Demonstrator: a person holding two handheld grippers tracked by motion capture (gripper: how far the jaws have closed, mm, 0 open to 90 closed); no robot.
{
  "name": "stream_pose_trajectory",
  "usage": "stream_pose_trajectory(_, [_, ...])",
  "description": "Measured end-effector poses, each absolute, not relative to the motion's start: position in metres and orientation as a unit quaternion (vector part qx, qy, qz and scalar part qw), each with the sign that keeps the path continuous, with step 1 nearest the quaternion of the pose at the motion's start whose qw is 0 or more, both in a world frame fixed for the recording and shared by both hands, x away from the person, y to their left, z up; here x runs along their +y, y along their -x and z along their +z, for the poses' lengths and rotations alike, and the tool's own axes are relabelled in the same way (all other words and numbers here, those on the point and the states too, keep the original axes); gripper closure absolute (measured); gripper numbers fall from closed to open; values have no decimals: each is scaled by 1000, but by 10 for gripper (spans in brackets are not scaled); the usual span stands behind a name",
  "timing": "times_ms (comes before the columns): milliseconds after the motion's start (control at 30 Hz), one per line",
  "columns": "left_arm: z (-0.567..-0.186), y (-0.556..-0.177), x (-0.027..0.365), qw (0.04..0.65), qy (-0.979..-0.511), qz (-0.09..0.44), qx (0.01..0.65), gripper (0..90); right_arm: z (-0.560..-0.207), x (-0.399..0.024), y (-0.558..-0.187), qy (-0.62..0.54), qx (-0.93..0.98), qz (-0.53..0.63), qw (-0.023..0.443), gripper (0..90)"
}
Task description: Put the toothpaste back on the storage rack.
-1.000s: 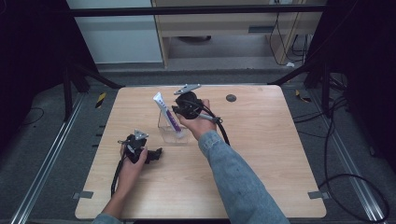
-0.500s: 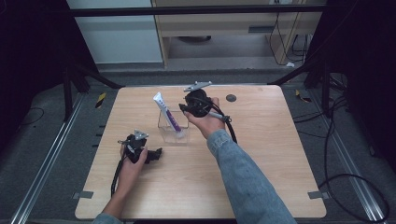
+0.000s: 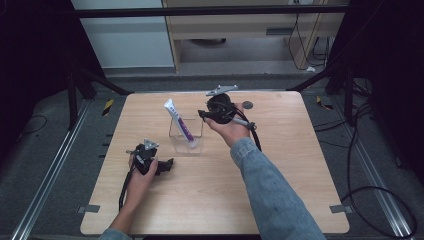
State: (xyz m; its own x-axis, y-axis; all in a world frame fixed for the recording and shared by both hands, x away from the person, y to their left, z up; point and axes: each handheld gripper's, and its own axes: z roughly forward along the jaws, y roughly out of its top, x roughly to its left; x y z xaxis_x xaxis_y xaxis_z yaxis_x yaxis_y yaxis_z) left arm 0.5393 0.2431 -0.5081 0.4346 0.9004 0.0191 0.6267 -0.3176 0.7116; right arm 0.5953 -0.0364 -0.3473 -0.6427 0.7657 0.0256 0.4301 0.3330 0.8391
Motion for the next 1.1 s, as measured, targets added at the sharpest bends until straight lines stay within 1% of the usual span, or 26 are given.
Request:
stream_pose_trajectory(100, [-508,-539,243,322,-784,213,487,0,-348,-46,-597,-385,790,437,192,476])
stream_pose_trajectory(533, [-508,-539,243,322,-784,213,487,0,-352,-81,-601,-400,784,433,195,236])
stream_pose_trajectory(700, [-508,-539,243,322,-783,213,487,0,-353,-89,-603,-405,783,432,189,195])
stream_pose_trajectory(900, [-508,-539,243,322,-783,213,487,0,-356,-96,-600,-409,783,427,192,117])
stream_pose_trajectory(1100, [-508,-539,243,322,-783,212,488,0,-356,-106,-596,-404,782,430,199,95])
